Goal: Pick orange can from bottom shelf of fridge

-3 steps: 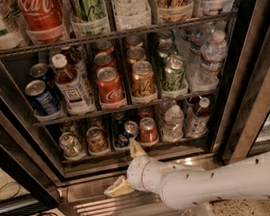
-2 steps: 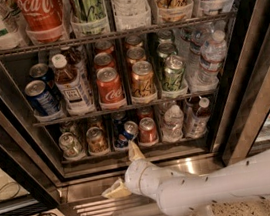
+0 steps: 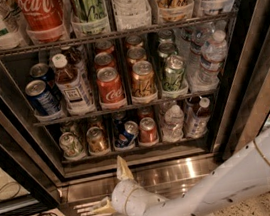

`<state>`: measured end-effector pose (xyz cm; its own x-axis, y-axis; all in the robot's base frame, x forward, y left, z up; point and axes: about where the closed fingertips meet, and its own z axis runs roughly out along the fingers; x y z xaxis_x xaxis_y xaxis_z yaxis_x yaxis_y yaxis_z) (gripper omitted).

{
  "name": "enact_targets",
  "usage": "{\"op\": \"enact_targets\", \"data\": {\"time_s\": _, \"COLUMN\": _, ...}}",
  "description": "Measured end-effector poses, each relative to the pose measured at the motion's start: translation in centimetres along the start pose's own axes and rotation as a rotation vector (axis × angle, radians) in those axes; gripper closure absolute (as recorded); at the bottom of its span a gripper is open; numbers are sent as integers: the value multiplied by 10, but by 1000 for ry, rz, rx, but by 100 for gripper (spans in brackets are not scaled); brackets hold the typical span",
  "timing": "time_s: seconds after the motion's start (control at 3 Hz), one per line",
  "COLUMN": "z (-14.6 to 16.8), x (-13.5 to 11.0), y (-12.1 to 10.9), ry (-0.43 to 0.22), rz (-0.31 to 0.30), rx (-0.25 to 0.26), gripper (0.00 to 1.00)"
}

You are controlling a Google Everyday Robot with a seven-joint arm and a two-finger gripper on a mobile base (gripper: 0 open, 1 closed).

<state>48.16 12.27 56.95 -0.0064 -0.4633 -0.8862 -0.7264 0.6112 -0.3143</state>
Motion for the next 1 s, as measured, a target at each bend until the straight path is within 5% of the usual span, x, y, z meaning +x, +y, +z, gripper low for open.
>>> {"op": "enact_targets", "data": {"time_s": 0.33, "z": 1, "x": -5, "y": -16, "ry": -26, "rz": 7, "rx": 67, "gripper": 0}}
{"op": "enact_targets", "data": {"time_s": 1.0, "z": 7, "x": -4, "y": -11, "ry": -49, "rz": 27, "rx": 77, "gripper": 0}}
